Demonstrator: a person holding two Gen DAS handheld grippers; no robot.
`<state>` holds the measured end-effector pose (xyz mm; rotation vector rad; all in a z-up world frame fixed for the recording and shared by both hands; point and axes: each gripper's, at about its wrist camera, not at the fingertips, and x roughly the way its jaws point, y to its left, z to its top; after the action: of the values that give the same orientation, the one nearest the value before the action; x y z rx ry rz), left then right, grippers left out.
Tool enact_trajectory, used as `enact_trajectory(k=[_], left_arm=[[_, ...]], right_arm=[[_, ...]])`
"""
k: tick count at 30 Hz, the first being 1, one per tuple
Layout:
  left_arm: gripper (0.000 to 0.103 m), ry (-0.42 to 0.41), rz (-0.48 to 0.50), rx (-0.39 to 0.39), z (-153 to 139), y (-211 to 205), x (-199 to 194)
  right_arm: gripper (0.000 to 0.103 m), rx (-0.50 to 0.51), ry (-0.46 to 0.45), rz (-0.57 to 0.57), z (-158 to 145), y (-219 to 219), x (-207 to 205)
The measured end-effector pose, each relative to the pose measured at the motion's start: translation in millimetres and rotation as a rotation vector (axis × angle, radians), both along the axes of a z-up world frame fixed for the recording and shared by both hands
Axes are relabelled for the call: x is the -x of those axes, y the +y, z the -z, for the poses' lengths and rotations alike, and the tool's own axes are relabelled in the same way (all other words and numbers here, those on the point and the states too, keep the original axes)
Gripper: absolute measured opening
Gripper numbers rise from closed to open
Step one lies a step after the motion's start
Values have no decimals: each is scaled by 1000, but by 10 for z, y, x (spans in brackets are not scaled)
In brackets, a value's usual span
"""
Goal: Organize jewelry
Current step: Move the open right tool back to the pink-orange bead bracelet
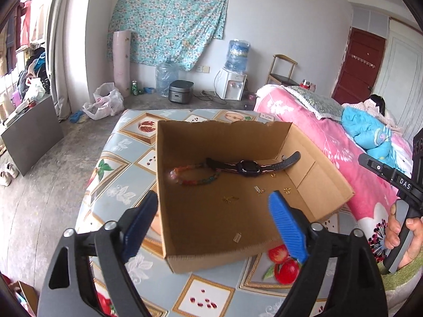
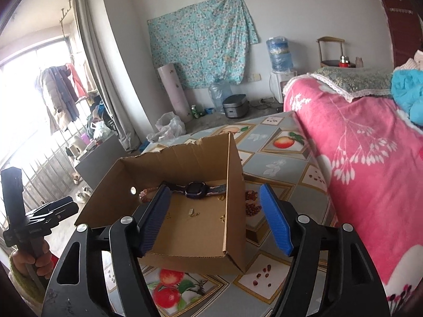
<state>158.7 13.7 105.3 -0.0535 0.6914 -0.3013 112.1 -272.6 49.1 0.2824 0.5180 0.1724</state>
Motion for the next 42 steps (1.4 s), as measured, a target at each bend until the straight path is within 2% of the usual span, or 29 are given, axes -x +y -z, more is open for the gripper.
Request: enact_trajectory(k=[4, 8, 10, 13, 16, 20, 21, 25, 30, 33, 42], left_arm=[[95, -26, -9, -5, -68, 36, 264], [97, -43, -10, -9, -58, 82, 568], [97, -29, -11, -13, -1, 96, 690], [97, 39, -12, -18, 208, 98, 899], [97, 126, -12, -47, 480, 72, 1036], [97, 252, -32, -182, 915, -41, 1152], [97, 269, -30, -195, 991, -62, 1171], [97, 308, -49, -222, 1198, -103, 1215], [97, 338, -49, -235, 1346, -151, 1233], [97, 317, -40, -243, 1366, -163, 1263], [98, 325, -19, -248, 1364, -166, 1229]], right_arm=[[77, -1, -21, -5, -71, -25, 207], [81, 16, -24, -15, -87, 14, 451], [83, 21, -11, -25, -49, 63, 585], [87, 16, 27, -50, 65, 151, 730], [89, 9, 115, -86, 343, 337, 841], [89, 39, 299, -92, 799, 624, 830], [89, 51, 347, -108, 923, 711, 817], [89, 207, 431, -109, 1200, 995, 760], [91, 306, 476, -54, 1361, 1089, 642], [95, 341, 471, -33, 1402, 1094, 610], [95, 319, 462, 2, 1438, 955, 585]])
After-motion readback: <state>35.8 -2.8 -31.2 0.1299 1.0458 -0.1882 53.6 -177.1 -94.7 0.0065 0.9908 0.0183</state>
